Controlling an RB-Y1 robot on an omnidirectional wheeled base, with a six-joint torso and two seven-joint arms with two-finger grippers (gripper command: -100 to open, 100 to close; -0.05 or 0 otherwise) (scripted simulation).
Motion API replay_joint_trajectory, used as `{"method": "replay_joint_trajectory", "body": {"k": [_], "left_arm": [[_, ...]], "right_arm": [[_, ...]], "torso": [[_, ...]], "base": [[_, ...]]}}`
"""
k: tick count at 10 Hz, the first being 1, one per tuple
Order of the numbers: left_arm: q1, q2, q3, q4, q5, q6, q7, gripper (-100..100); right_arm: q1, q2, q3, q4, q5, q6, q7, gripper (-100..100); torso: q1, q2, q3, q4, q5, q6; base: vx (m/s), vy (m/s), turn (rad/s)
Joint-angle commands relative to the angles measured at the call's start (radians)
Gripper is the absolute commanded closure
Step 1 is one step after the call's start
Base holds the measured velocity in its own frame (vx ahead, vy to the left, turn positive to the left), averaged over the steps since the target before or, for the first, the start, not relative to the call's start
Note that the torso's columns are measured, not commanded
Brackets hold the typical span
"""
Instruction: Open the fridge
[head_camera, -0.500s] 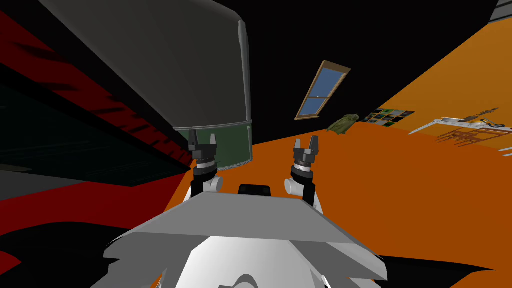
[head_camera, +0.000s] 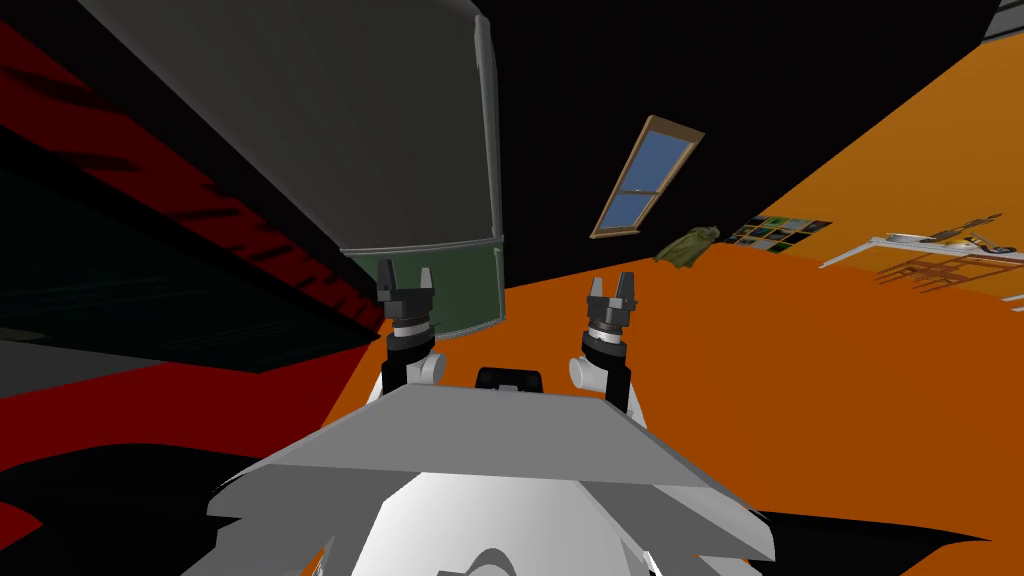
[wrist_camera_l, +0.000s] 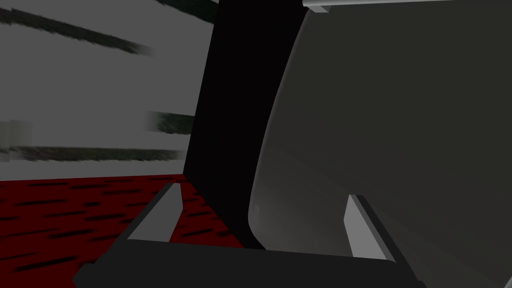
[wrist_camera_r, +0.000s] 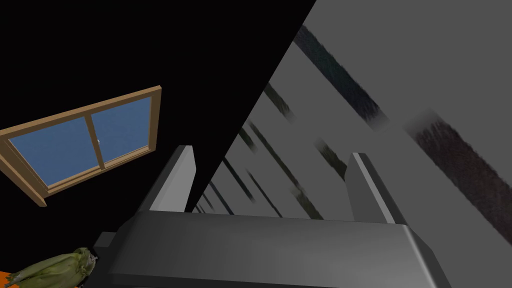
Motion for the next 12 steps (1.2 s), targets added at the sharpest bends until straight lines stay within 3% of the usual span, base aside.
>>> {"method": "replay_joint_trajectory", "body": {"k": [1,4,5,7,8,11,12], "left_arm": [[0.0,0.0,0.0,0.0,0.0,0.0,0.0,0],[0.0,0.0,0.0,0.0,0.0,0.0,0.0,0],[-0.014,0.043,-0.006,0.008,0.002,0.002,0.006,-100],[-0.047,0.102,-0.018,0.025,0.006,0.005,0.021,-100],[-0.047,0.109,-0.018,0.025,0.006,0.005,0.021,-100],[-0.126,0.207,-0.047,0.064,0.017,0.012,0.058,-100],[-0.126,0.215,-0.047,0.064,0.017,0.012,0.058,-100]], "right_arm": [[0.0,0.0,0.0,0.0,0.0,0.0,0.0,0],[0.0,0.0,0.0,0.0,0.0,0.0,0.0,0],[0.0,0.0,0.0,0.0,0.0,0.0,0.0,0],[0.0,0.0,0.0,0.0,0.0,0.0,0.0,0],[0.0,0.0,0.0,0.0,0.0,0.0,0.0,0],[0.0,0.0,0.0,0.0,0.0,0.0,0.0,0],[0.0,0.0,0.0,0.0,0.0,0.0,0.0,0]], "torso": [[0.0,0.074,-0.147,0.074,0.0,0.0],[0.0,0.296,-0.59,0.295,0.0,0.0],[0.0,0.369,-0.738,0.369,0.0,0.0],[0.0,0.411,-0.827,0.412,0.0,0.0],[0.0,0.414,-0.831,0.414,0.0,0.0],[0.0,0.416,-0.832,0.416,0.0,0.0],[0.0,0.415,-0.832,0.416,0.0,0.0]], "base": [[0.0,0.0,0.0],[0.0,0.0,0.0],[0.015,-0.003,0.001],[0.027,-0.003,0.001],[0.022,-0.002,0.0],[0.037,-0.006,0.005],[0.041,-0.005,0.002]]}}
